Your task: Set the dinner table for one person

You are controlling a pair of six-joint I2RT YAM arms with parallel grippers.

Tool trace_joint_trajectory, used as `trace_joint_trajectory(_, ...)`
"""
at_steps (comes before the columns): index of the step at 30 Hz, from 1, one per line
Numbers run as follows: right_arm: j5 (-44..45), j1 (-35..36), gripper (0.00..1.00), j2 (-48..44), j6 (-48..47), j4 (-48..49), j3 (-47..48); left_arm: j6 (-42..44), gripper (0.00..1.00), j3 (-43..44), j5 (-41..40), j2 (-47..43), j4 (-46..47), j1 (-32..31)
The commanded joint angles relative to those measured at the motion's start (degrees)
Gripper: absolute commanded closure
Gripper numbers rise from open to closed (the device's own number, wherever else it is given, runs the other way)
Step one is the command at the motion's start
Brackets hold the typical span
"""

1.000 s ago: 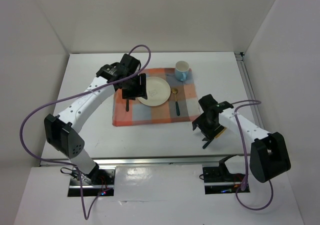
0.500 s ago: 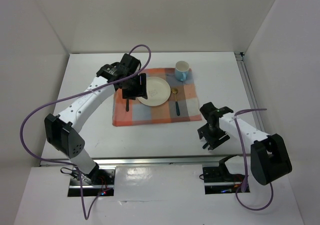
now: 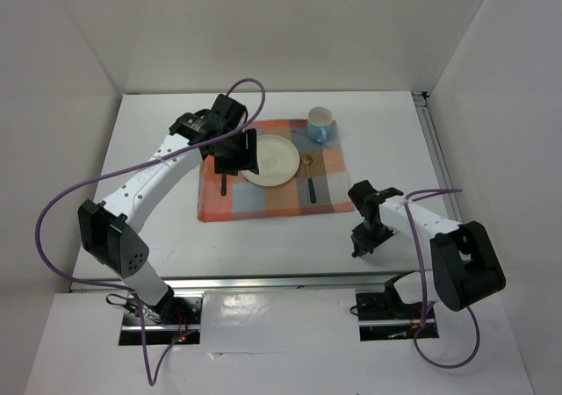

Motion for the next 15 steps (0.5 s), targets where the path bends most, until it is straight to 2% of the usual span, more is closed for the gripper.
trace_joint_trajectory(1, 3.3, -0.4, 0.83, 2.0, 0.6, 2.0, -0.2, 1.0, 0.27, 1.2, -0.5, 0.2, -0.8, 0.0)
trace_joint_trajectory(5, 7.3, -0.4, 1.00, -0.5, -0.6, -2.3, 3.7, 1.0, 0.27, 1.7, -1.1, 0.2, -0.8, 0.0)
trace_joint_trajectory(8, 10.8, -0.4, 1.00, -1.6, -5.3, -1.0, 8.2, 1.0, 0.27, 2.2, -1.1, 0.2, -0.8, 0.0)
trace_joint_trajectory(12, 10.7, -0.4, 1.00, 2.6, -25.8, 3.9, 16.3, 0.5, 0.27, 2.2, -2.5, 0.2, -1.4, 0.0)
trace_joint_trajectory(15, 4.4, -0.4, 1.00, 9.8, -41.6, 9.1, 22.4, 0.5, 0.27, 2.2, -4.0, 0.2, -2.0, 0.0)
